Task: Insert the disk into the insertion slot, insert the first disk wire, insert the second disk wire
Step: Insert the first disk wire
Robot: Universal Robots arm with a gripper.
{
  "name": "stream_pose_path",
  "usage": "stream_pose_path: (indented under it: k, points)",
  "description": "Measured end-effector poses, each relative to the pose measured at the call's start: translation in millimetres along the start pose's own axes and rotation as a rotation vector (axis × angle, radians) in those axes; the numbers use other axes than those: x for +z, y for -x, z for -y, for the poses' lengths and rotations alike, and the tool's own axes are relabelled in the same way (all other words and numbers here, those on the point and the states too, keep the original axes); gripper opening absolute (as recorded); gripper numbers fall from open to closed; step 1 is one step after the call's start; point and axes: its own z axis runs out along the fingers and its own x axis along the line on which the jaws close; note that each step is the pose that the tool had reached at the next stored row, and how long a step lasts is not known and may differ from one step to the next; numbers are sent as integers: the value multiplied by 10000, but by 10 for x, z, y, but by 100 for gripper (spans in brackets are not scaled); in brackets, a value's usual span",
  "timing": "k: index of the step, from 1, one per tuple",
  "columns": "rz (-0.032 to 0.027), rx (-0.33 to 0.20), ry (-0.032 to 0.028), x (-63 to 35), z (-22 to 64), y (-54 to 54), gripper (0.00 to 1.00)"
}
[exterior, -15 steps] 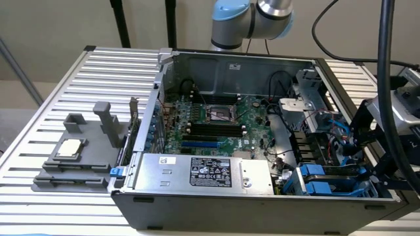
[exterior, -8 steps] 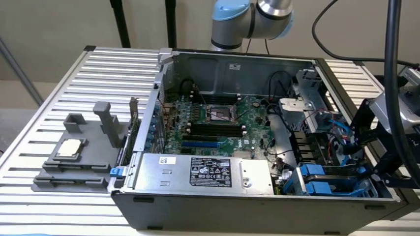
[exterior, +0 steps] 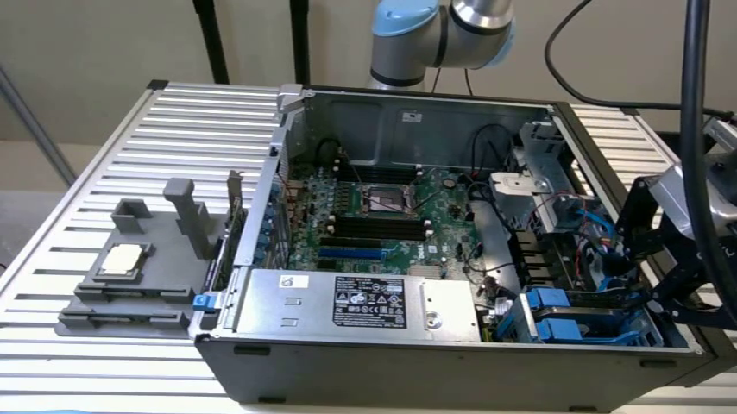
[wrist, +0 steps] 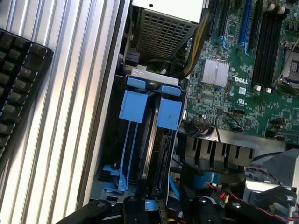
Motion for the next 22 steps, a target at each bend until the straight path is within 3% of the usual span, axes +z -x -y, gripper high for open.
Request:
stream_pose_path:
  k: [4, 5, 10, 11, 14, 17, 20, 22]
  points:
    - [1, -99, 14, 0, 0, 0, 40]
    - [2, -119, 17, 0, 0, 0, 32]
    - [1, -188, 27, 0, 0, 0, 29]
    - [1, -193, 28, 0, 0, 0, 22]
    - [2, -203, 29, -2, 0, 3, 16]
    - [6, -202, 47, -30, -24, 18, 16]
    - [23, -186, 147, -58, -84, 45, 16]
    - [49, -166, 286, -58, -127, 60, 16]
